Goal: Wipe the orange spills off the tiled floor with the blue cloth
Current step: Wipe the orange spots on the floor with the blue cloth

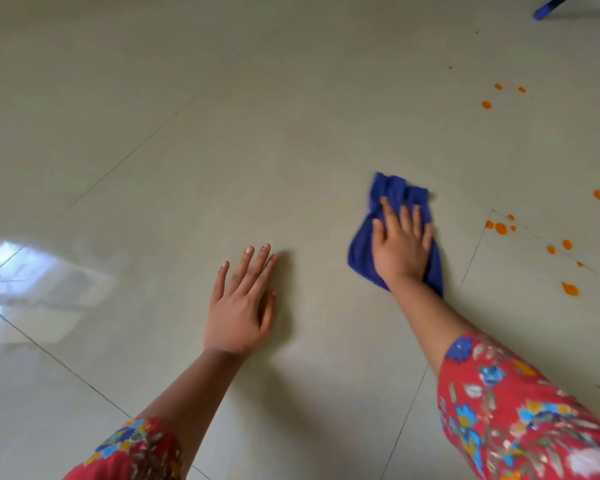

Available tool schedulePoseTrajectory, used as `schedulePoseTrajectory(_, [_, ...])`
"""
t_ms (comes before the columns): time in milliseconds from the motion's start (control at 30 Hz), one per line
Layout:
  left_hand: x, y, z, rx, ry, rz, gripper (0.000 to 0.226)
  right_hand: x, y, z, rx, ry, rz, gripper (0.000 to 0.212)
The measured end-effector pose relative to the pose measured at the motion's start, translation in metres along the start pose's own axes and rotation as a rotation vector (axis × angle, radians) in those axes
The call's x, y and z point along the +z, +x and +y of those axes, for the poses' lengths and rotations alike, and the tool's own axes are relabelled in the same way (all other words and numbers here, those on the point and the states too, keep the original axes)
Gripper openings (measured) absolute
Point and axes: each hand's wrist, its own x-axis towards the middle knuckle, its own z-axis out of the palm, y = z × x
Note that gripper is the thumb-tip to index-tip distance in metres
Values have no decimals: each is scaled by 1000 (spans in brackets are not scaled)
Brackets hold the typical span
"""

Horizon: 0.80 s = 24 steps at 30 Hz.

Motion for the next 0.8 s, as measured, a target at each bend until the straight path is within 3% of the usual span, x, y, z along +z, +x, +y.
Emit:
schedulePoseTrajectory(67, [0, 0, 0, 4, -3, -6, 58, -1, -29, 17, 103, 6, 64, 62])
schedulePoseTrajectory(133, [0, 0, 0, 27, 8, -19, 57, 2, -80, 5, 58, -15, 91, 56])
schedulePoseTrajectory(200, [1, 0, 1, 46, 6, -21, 56, 3, -114, -18, -153, -18, 43, 54])
schedulePoseTrajectory(300, [2, 1, -1, 41, 0, -11, 55, 1, -79, -33, -415, -27, -41, 53])
schedulePoseTrajectory(400, [4, 2, -3, 25, -5, 8, 54, -3, -12, -23, -207, -29, -53, 63])
schedulePoseTrajectory(500, [4, 2, -3, -35, -53, 56, 55, -3, 0, -16, -33, -15, -84, 63])
schedulePoseTrajectory(567, [3, 2, -4, -70, -85, 80, 56, -2, -30, -16, -149, -14, -60, 61])
schedulePoseTrajectory(700, [-2, -1, -2, -78, -160, 120, 53, -5, -128, 2, -605, 15, -85, 53])
schedulePoseTrajectory(800, [-5, -12, 2, -70, -185, 135, 50, -10, -195, 25, -778, 85, -134, 47])
